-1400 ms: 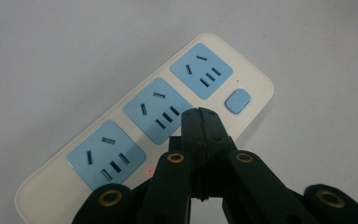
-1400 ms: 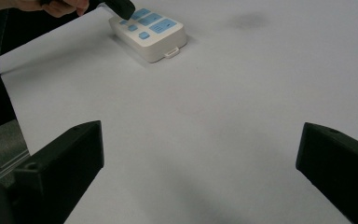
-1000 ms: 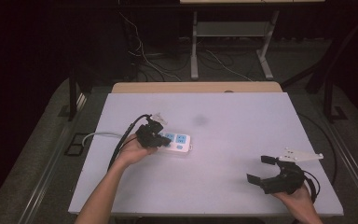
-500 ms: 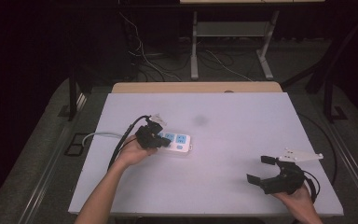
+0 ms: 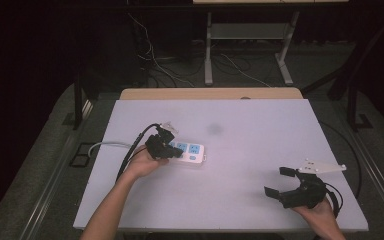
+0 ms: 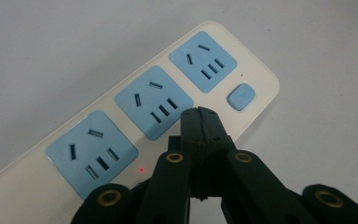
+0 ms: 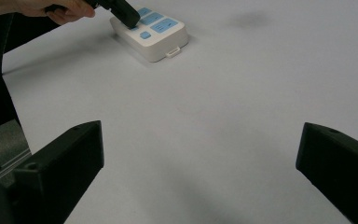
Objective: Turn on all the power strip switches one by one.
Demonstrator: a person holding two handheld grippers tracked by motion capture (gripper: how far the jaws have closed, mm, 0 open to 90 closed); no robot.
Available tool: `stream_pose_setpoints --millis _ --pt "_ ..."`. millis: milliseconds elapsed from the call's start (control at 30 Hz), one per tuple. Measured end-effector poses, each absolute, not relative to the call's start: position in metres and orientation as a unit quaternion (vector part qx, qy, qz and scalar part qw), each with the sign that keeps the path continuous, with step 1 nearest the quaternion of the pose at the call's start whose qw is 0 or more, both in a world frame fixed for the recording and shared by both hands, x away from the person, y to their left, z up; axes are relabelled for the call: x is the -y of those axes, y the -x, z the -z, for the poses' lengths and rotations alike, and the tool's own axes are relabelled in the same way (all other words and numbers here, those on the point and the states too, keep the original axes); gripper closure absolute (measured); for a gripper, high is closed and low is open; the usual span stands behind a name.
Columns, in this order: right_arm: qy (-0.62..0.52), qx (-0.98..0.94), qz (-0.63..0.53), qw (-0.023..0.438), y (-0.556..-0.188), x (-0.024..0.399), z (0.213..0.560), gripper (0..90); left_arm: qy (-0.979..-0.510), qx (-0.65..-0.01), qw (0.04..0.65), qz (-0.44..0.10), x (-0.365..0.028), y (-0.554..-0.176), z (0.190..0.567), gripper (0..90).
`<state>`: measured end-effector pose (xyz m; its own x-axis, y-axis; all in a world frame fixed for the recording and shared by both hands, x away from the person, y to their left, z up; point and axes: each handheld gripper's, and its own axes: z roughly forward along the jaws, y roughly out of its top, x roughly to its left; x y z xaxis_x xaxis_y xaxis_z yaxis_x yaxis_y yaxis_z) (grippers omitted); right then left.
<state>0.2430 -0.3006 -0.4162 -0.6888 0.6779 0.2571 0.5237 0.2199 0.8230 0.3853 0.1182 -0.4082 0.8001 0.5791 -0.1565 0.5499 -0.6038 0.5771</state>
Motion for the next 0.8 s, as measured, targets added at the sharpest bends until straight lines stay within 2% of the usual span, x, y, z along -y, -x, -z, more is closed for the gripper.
stream_pose_setpoints --millis 467,800 --pt "-0.387 -0.777 -0.491 0.08 -0.2428 0.3014 0.4156 0.6 -0.897 -0.313 0.309 -0.031 -0.1167 -0.3844 0.4086 89.7" --pt "-0.387 -0.777 -0.489 0.078 -0.2441 0.302 0.4167 0.6 -0.893 -0.321 0.316 -0.017 -0.1189 -0.3866 0.4091 89.5"
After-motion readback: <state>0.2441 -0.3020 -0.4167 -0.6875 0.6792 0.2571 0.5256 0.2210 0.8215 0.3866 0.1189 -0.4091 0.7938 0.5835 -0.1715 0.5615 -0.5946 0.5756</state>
